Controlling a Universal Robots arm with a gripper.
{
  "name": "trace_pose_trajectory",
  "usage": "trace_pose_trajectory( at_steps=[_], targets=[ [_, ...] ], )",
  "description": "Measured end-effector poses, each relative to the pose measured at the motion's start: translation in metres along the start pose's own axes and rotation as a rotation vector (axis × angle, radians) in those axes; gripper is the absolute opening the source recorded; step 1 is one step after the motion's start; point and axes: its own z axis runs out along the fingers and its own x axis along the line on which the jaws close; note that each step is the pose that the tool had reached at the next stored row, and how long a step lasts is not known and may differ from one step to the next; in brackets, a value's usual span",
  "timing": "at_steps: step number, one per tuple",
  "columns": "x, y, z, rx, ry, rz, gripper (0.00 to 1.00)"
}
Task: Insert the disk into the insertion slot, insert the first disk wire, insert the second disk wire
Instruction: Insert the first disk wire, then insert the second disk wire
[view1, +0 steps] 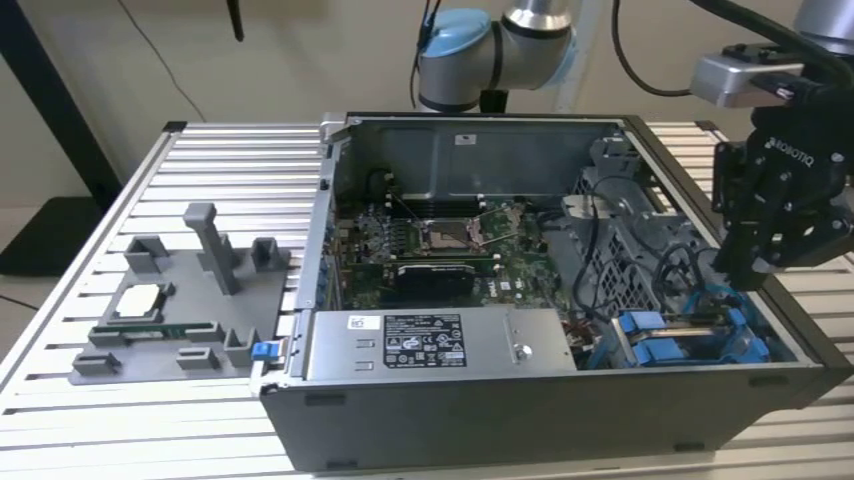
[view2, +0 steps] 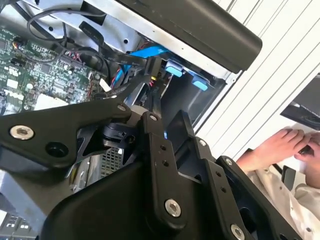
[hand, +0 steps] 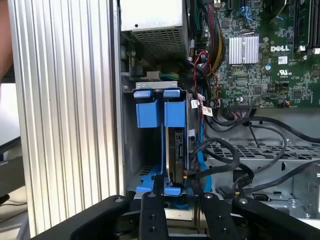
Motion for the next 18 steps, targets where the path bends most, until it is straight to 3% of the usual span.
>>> trace_pose_trajectory(
  at_steps=[4, 12, 13, 14, 18],
  targets=[
    [-0.0005, -0.0092, 0.0002, -0.0272, 0.0010, -0.005, 1.00],
    [-0.0017, -0.0345, 0.0004, -0.0650, 0.0025, -0.011, 1.00],
    [-0.0018, -0.0361, 0.0004, -0.0668, -0.0010, -0.011, 1.00],
    [-0.0018, -0.0370, 0.0003, -0.0677, -0.0140, -0.012, 1.00],
    [-0.0014, -0.0385, 0.0005, -0.0710, -0.0864, -0.014, 1.00]
  ],
)
